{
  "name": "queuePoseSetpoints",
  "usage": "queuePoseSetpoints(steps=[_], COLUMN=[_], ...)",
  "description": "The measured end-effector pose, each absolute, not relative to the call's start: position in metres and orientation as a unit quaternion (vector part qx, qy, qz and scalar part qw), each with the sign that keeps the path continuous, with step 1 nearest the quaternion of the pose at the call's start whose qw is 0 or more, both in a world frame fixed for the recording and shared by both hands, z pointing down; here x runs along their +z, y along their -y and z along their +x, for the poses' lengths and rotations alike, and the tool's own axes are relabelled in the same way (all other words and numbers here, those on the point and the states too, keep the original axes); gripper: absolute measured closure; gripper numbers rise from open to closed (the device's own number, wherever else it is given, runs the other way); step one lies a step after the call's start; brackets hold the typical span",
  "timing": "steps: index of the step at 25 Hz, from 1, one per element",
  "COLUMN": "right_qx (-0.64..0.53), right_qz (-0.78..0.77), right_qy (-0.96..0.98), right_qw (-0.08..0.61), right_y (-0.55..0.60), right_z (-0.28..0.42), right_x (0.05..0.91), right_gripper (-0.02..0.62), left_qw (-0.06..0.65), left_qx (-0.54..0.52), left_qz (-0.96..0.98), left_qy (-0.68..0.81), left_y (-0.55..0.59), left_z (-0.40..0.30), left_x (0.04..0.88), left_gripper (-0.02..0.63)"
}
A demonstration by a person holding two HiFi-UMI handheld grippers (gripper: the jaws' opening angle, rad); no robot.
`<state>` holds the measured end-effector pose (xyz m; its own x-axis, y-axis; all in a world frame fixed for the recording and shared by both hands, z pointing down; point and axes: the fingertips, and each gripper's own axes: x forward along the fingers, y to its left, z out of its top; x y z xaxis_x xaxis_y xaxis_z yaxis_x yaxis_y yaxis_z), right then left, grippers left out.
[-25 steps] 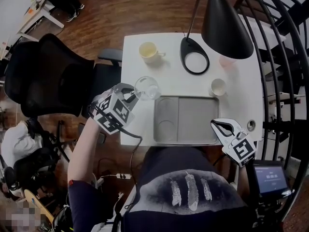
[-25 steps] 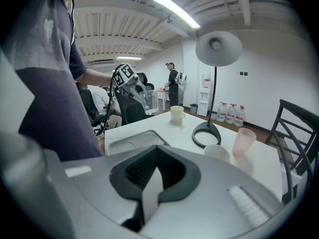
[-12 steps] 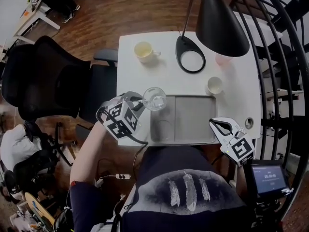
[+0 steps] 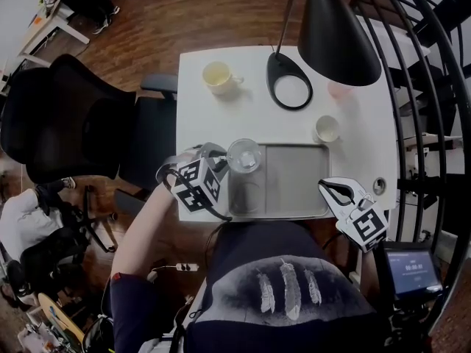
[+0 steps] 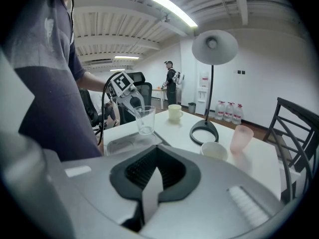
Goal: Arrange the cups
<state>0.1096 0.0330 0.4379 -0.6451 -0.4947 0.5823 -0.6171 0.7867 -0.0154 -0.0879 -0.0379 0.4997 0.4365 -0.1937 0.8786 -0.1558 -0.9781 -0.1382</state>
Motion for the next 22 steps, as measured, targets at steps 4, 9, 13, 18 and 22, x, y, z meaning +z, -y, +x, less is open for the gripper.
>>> queuePoseSetpoints(steps=[4, 9, 13, 18, 22], right_qx=[0.106, 0.107, 0.109, 0.118, 0.129], right_qz=[0.307, 0.307, 0.308, 0.311, 0.321], right_qy=[0.901, 0.898, 0.897, 0.894, 0.888], right_qw=[0.289, 0.297, 0.298, 0.301, 0.303], right_y=[-0.032, -0.033, -0.033, -0.03, -0.042], right_z=[0.107, 0.111, 0.11, 0.106, 0.11], right_x=[0.437, 0.442, 0.442, 0.44, 0.441], right_gripper=[0.591, 0.591, 0.591, 0.591, 0.592], left_qw=[0.026, 0.031, 0.036, 0.035, 0.036], left_qx=[-0.534, -0.55, -0.55, -0.544, -0.538], left_qz=[-0.84, -0.83, -0.83, -0.834, -0.839], left_qy=[-0.095, -0.089, -0.083, -0.086, -0.075], left_y=[0.036, 0.031, 0.031, 0.035, 0.028], left_z=[-0.09, -0.089, -0.087, -0.095, -0.09], left_x=[0.511, 0.526, 0.531, 0.533, 0.536], left_gripper=[0.548, 0.548, 0.546, 0.548, 0.546])
